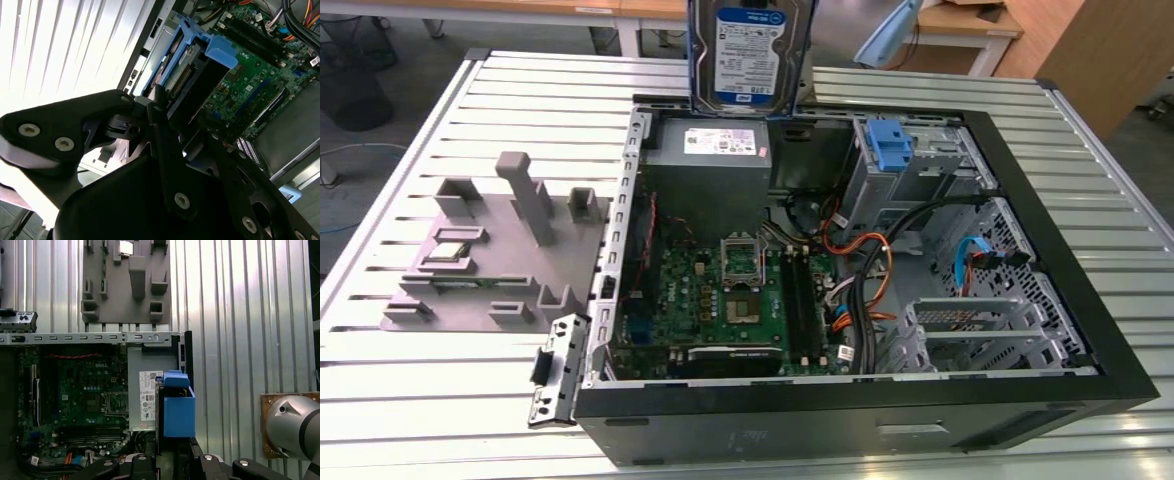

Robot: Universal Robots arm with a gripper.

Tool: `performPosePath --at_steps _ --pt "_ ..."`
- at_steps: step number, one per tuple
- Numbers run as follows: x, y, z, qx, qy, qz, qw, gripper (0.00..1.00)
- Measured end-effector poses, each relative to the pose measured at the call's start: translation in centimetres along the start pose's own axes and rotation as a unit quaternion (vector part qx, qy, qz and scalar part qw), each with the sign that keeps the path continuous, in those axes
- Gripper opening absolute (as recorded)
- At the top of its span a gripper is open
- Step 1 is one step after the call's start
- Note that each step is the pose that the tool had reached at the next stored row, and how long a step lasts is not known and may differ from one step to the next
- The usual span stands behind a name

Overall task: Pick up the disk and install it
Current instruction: 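Pick up the disk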

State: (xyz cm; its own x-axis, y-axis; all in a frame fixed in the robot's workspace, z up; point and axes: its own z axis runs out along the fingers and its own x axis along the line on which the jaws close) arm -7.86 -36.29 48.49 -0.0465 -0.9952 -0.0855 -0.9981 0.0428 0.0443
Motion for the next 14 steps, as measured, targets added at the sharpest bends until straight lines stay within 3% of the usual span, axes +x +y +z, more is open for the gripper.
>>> performPosePath --at_steps 14 --pt "0.21 -3.43 -0.15 -0.0009 0.0001 0.0 1.0 0.35"
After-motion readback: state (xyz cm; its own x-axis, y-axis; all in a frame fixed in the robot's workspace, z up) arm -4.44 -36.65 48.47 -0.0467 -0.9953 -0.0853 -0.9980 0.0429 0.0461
